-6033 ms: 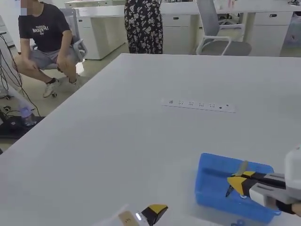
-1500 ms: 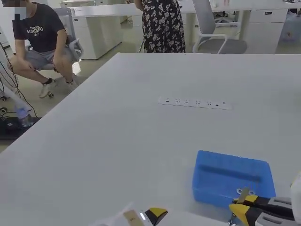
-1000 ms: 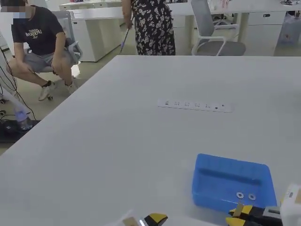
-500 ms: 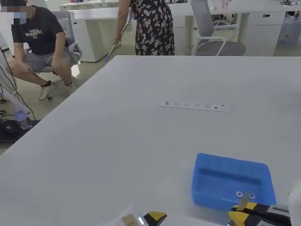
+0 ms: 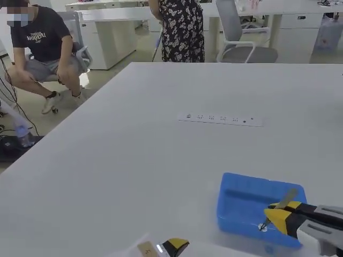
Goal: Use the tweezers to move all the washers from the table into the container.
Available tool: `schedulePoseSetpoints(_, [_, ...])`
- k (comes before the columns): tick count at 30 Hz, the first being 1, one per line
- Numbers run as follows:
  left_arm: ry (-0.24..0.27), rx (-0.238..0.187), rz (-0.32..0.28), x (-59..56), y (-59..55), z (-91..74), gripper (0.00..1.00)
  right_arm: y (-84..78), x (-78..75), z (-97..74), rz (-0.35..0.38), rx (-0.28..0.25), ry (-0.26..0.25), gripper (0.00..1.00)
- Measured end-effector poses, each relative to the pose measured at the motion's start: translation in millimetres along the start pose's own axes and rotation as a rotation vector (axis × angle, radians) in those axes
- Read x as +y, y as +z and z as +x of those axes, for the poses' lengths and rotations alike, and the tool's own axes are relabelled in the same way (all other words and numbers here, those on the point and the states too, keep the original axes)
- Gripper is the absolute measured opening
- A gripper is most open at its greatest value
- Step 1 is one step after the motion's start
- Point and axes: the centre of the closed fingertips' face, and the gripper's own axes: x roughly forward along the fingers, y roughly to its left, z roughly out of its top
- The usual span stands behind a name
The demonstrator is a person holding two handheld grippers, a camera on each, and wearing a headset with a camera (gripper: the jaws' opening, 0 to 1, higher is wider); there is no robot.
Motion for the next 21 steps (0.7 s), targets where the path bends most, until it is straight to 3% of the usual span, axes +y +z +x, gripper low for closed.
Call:
schedulePoseSetpoints(11, [0.003, -0.003, -0.001, 0.9, 0.3, -0.6, 0.69, 16.1, -4.1, 2.1, -0.015, -0.03, -0.011, 0.03])
schedulePoseSetpoints(21, [0.005, -0.003, 0.0, 1.8, -0.1, -0.7, 0.69, 23.1, -15.6, 14.7, -0.041, -0.013, -0.019, 0.03])
